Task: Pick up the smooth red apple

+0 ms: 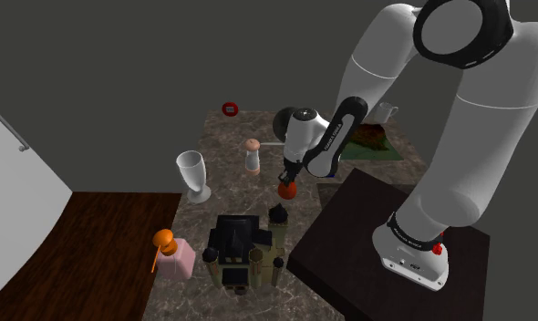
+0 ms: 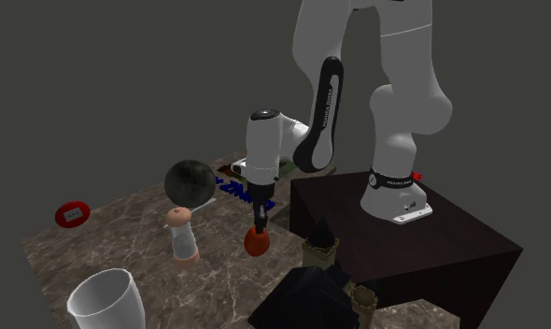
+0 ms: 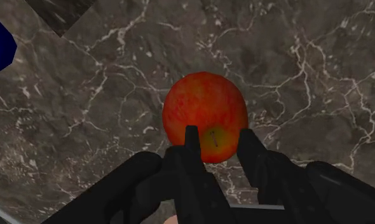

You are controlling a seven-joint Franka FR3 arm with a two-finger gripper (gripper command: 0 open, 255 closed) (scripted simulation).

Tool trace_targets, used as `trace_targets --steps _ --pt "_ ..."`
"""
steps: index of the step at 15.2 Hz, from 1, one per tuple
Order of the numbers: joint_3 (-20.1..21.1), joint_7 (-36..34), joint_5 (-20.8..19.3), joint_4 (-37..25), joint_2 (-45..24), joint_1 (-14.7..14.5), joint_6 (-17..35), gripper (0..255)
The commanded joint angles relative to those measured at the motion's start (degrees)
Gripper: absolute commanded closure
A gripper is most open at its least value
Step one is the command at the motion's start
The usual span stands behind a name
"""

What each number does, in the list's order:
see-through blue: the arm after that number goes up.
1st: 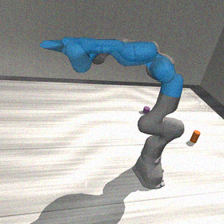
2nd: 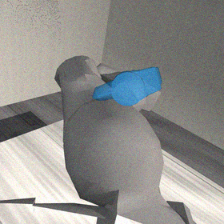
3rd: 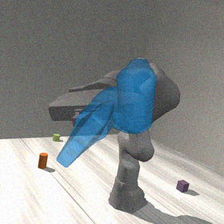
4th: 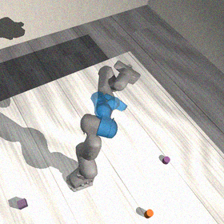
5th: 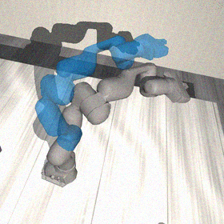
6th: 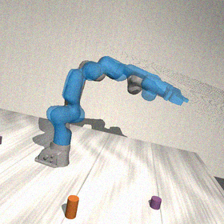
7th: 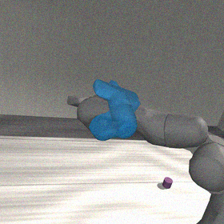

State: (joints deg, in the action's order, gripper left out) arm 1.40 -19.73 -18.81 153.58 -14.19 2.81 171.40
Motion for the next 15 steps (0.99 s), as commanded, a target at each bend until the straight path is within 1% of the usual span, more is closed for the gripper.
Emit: trace_targets --steps 1,8,12,15 --pt "-0.07 -0.08 -0.08 0.0 -0.08 -0.07 0.09 255" --pt "-0.11 -0.01 -0.1 -0.08 -0.21 -0.01 0.14 255" --pt "2.74 2.61 3.01 0.85 4.02 2.17 -3.18 255" --pt "4.41 4.79 5.73 1.38 7.14 3.25 -5.73 255"
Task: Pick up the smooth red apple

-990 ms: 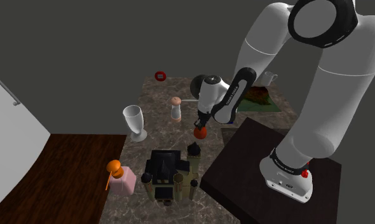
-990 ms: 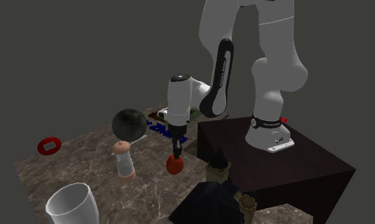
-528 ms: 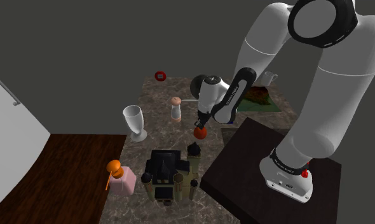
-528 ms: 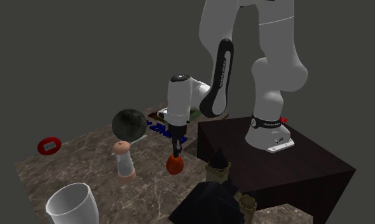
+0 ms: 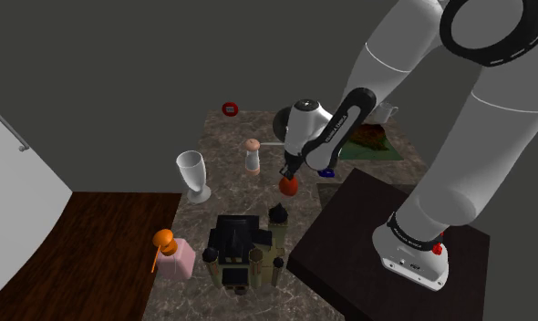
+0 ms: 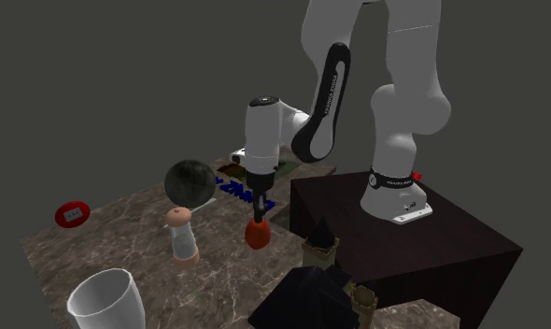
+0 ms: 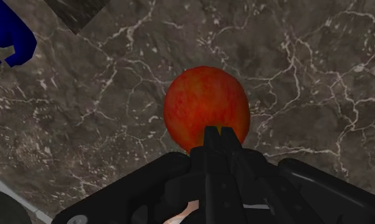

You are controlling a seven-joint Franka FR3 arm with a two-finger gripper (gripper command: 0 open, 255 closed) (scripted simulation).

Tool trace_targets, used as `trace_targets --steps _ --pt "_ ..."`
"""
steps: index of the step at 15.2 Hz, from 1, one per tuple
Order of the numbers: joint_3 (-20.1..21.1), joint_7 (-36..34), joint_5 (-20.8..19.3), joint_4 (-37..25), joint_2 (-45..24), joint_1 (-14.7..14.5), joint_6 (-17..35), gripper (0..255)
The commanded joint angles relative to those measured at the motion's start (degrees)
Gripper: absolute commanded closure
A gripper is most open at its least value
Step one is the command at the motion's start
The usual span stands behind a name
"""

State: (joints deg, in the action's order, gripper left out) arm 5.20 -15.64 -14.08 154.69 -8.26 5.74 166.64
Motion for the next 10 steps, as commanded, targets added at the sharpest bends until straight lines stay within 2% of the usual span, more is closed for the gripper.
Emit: trace_targets --steps 1,8,10 --pt "1.04 1.42 1.91 0.41 2.24 0.54 -1.83 255" --pt "2.41 5.62 7.32 0.85 9.2 0.73 -8.17 255" --pt "2.38 5.7 7.42 0.86 9.35 0.68 -8.32 255"
